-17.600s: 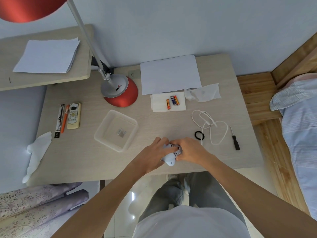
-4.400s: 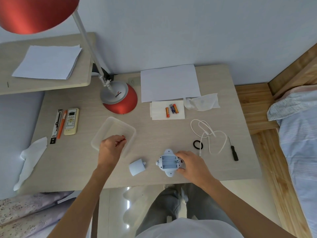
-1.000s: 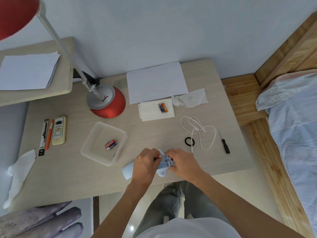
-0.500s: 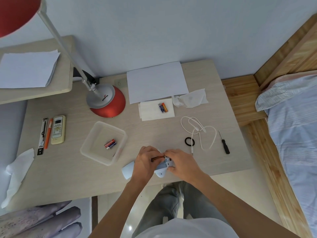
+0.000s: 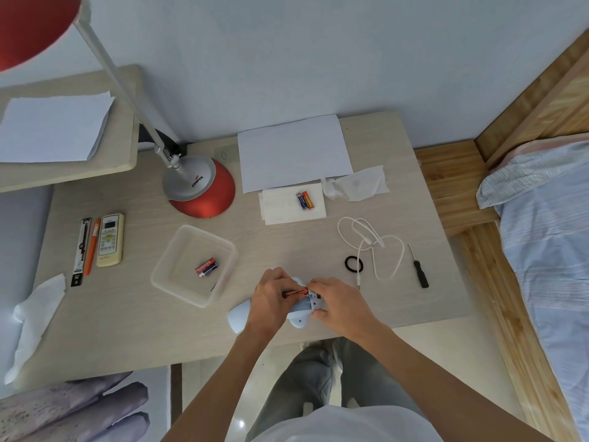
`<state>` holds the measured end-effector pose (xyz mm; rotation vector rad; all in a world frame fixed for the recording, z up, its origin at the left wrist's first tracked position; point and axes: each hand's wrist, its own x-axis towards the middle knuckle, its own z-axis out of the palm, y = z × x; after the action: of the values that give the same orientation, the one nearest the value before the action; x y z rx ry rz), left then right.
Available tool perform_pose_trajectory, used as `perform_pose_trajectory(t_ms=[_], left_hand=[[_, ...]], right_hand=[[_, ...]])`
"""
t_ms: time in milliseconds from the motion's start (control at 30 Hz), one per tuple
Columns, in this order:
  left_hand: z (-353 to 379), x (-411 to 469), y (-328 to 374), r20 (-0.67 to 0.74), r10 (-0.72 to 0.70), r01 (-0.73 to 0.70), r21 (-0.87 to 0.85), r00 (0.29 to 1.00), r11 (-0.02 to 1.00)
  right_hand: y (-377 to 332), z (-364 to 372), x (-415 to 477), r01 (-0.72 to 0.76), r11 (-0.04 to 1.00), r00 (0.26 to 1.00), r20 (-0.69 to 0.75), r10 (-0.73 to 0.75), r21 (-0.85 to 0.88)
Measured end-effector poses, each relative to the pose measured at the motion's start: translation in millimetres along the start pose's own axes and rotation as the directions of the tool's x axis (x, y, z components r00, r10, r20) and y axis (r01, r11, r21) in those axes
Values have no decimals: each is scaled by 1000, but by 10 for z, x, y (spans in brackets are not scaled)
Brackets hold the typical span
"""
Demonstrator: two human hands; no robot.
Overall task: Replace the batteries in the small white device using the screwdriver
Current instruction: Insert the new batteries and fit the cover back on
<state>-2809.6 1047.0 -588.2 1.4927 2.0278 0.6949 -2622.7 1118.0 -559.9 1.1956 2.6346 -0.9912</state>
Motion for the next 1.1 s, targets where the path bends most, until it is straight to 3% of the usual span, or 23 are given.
perform_pose_trajectory(t_ms=[167, 300, 567, 767, 867, 1100], left_hand=[[-14, 20, -7, 10, -113, 114, -114, 994, 987], [-64, 85, -12, 104, -196, 214, -206, 975, 955], [-142, 265, -15, 263, -204, 265, -221, 943, 938], [-241, 265, -62, 368, -244, 388, -393, 897, 834], [-257, 258, -60, 357, -262, 407, -434, 897, 804], [-141, 182, -80, 284, -274, 370, -383, 919, 846]], right_hand=[[-26, -25, -1, -3, 1000, 1000, 0, 3, 9], [-41, -38, -4, -7, 1000, 1000, -2, 7, 18], [-41, -13, -8, -17, 1000, 1000, -15, 18, 22], [-33, 50, -14, -24, 1000, 1000, -17, 24, 7], [-23, 64, -34, -31, 999, 999, -27, 31, 17], [-21, 101, -41, -47, 998, 998, -43, 48, 37]])
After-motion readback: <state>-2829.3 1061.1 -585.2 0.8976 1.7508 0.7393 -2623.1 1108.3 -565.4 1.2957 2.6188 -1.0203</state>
